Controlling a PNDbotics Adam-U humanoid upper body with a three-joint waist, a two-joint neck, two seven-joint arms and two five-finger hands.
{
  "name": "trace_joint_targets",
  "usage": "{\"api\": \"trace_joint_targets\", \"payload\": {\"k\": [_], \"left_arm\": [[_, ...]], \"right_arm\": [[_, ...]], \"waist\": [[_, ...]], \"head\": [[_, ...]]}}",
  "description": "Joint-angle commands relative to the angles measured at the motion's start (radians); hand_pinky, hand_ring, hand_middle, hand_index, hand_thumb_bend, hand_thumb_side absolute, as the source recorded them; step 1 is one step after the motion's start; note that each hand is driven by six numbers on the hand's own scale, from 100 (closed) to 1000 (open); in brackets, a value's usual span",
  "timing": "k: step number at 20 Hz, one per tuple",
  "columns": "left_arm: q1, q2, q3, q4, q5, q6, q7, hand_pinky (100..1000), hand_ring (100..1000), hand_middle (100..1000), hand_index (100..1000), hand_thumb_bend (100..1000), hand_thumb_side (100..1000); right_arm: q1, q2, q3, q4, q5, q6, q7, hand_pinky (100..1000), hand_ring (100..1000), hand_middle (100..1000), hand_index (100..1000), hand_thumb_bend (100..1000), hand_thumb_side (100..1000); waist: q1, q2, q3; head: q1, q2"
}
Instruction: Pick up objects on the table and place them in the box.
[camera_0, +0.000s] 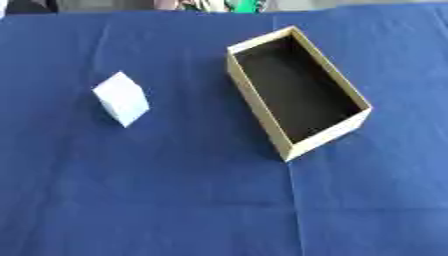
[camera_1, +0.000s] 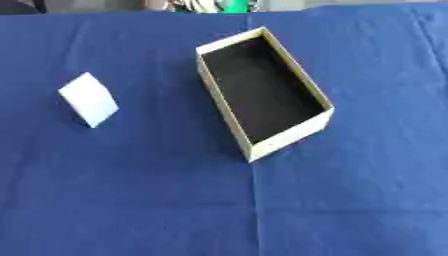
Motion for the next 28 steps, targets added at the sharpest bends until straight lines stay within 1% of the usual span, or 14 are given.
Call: {"api": "trace_joint_targets", "payload": {"k": [1, 7, 13, 19, 21, 23, 25, 26, 27, 28], "left_arm": [[-0.003, 0.010, 0.013, -0.018, -0.001, -0.001, 0.003, 678, 629, 608, 739, 118, 672], [-0.001, 0.009, 0.013, -0.018, -0.002, 0.000, 0.004, 678, 628, 607, 738, 114, 673], [0.001, 0.023, 0.017, -0.018, -0.011, 0.007, 0.007, 678, 629, 608, 739, 113, 672], [0.011, 0.059, 0.022, -0.018, -0.045, 0.028, 0.009, 678, 630, 613, 745, 118, 679], [0.012, 0.081, 0.026, -0.018, -0.078, 0.050, 0.009, 676, 632, 616, 750, 121, 676], [0.006, 0.110, 0.029, -0.018, -0.141, 0.081, 0.005, 674, 636, 621, 757, 126, 677], [-0.006, 0.134, 0.026, -0.018, -0.213, 0.115, -0.004, 674, 638, 623, 760, 126, 675], [-0.014, 0.147, 0.024, -0.018, -0.249, 0.137, -0.012, 671, 641, 626, 765, 136, 676], [-0.022, 0.158, 0.021, -0.018, -0.279, 0.161, -0.021, 668, 643, 630, 771, 163, 671], [-0.033, 0.180, 0.018, -0.016, -0.316, 0.198, -0.040, 669, 654, 642, 783, 198, 670]], "right_arm": [[-0.010, -0.023, -0.007, -0.011, 0.008, 0.002, -0.002, 683, 801, 695, 816, 100, 974], [-0.012, -0.024, -0.006, -0.011, 0.006, 0.002, 0.000, 683, 801, 695, 816, 100, 974], [-0.010, -0.028, -0.006, -0.011, 0.010, 0.002, 0.001, 683, 801, 694, 815, 100, 974], [-0.002, -0.028, -0.008, -0.011, 0.019, 0.002, -0.005, 683, 802, 693, 815, 100, 975], [0.001, -0.029, -0.008, -0.011, 0.022, 0.003, -0.006, 683, 802, 693, 815, 100, 975], [0.002, -0.030, -0.008, -0.011, 0.024, 0.004, -0.006, 684, 802, 693, 815, 100, 976], [0.001, -0.030, -0.006, -0.011, 0.024, 0.006, -0.006, 684, 802, 693, 815, 100, 975], [0.000, -0.031, -0.005, -0.011, 0.023, 0.006, -0.005, 684, 802, 693, 815, 100, 975], [0.000, -0.032, -0.004, -0.011, 0.023, 0.006, -0.004, 683, 802, 693, 815, 100, 975], [0.000, -0.034, -0.003, -0.011, 0.023, 0.007, -0.003, 683, 802, 693, 815, 100, 976]], "waist": [[-0.016, -0.006, 0.003], [-0.016, -0.007, 0.006], [-0.014, -0.003, 0.007], [-0.011, 0.003, 0.007], [-0.010, 0.002, 0.009], [-0.009, 0.002, 0.011], [-0.009, 0.002, 0.010], [-0.008, 0.001, 0.010], [-0.008, 0.000, 0.010], [-0.008, -0.002, 0.011]], "head": [[-0.003, -0.006], [0.001, 0.025], [0.003, 0.021], [-0.013, 0.015], [-0.016, 0.013], [-0.019, 0.009], [-0.005, 0.008], [0.015, 0.006], [0.028, 0.005], [0.038, 0.004]]}}
